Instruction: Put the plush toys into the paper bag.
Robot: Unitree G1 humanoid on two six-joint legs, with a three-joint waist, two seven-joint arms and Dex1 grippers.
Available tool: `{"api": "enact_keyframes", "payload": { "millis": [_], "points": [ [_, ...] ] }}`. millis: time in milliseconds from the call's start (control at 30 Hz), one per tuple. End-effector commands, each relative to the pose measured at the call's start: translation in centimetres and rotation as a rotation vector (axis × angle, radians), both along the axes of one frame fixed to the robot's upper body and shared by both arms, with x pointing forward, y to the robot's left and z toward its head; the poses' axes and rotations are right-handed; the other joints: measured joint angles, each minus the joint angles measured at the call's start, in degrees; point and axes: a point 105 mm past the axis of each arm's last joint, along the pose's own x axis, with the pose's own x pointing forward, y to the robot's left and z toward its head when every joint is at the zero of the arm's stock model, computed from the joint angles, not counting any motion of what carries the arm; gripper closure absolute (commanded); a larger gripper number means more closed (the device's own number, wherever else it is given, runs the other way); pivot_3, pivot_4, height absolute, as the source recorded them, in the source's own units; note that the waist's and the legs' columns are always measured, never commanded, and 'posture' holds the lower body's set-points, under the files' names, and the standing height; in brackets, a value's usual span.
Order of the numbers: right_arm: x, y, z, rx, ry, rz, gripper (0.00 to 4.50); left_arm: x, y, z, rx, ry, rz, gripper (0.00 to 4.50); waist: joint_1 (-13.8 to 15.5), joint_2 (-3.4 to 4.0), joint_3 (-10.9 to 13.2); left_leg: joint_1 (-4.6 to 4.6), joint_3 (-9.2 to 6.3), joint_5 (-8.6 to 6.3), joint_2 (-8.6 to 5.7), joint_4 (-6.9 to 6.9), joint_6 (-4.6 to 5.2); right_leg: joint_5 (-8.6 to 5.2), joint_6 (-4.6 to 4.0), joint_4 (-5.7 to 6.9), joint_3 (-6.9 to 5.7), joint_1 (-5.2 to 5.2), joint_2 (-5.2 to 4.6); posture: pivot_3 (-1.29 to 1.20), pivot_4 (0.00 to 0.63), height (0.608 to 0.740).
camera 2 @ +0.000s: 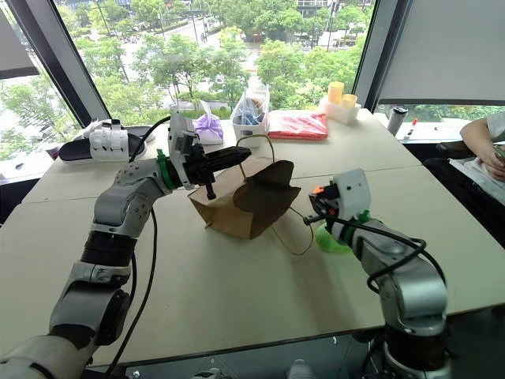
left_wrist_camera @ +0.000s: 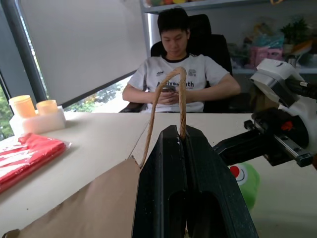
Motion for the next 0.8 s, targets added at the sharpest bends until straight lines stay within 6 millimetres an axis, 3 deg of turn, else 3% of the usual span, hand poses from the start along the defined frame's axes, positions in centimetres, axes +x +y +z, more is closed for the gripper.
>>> {"api": "enact_keyframes", "payload": {
  "millis": [33, 267, 300, 500, 600, 800],
  "points": [
    [-1.8, -1.4, 0.9, -0.016, -0.019, -0.018, 3.71, -0.8, -0.2, 0.9, -0.011, -0.044, -0.03, 4.5, 0.3, 0.0, 0.0, 0.0, 0.02, 0.0, 0.0, 0.02, 0.0, 0.0, 0.0, 0.0, 0.01, 0.01, 0.0, 0.0, 0.15, 0.74],
    [-2.2, -2.1, -2.6, -0.151, 0.054, 0.006, 0.27, -1.0, -0.2, 0.9, 0.003, -0.045, -0.045, 4.5, 1.2, -0.03, 0.0, 0.02, 0.07, 0.0, 0.01, 0.12, 0.01, 0.0, 0.01, -0.06, 0.0, 0.13, -0.01, 0.0, 0.15, 0.74],
    [-2.2, -2.1, -3.0, -0.145, 0.064, 0.01, 0.05, -1.0, -0.2, 0.9, 0.003, -0.047, -0.044, 4.5, 1.2, -0.03, 0.0, 0.03, 0.06, 0.0, 0.01, 0.14, 0.01, -0.01, 0.02, -0.08, -0.01, 0.17, -0.01, 0.0, 0.15, 0.74],
    [-1.8, -3.3, -4.6, -0.289, 0.077, -0.006, 0.05, -1.1, -0.1, 1.1, 0.01, -0.054, -0.042, 4.5, 1.2, -0.03, 0.0, 0.04, 0.06, 0.0, 0.01, 0.15, 0.0, -0.01, 0.02, -0.09, -0.01, 0.19, -0.01, 0.0, 0.15, 0.74],
    [-0.1, -5.0, -6.0, -0.455, 0.065, -0.048, 0.05, -1.2, -0.1, 1.2, 0.013, -0.062, -0.036, 4.5, 1.1, -0.05, 0.0, 0.05, 0.07, 0.0, 0.01, 0.15, 0.0, -0.01, 0.02, -0.1, -0.01, 0.2, -0.01, 0.0, 0.15, 0.74],
    [1.7, -5.5, -7.5, -0.588, 0.051, -0.035, 0.05, -1.1, -0.1, 1.3, 0.008, -0.069, -0.021, 4.5, 1.1, -0.07, 0.0, 0.08, 0.06, 0.0, 0.02, 0.14, 0.0, -0.01, 0.01, -0.11, -0.01, 0.22, 0.0, 0.0, 0.15, 0.74]
  ]
}}
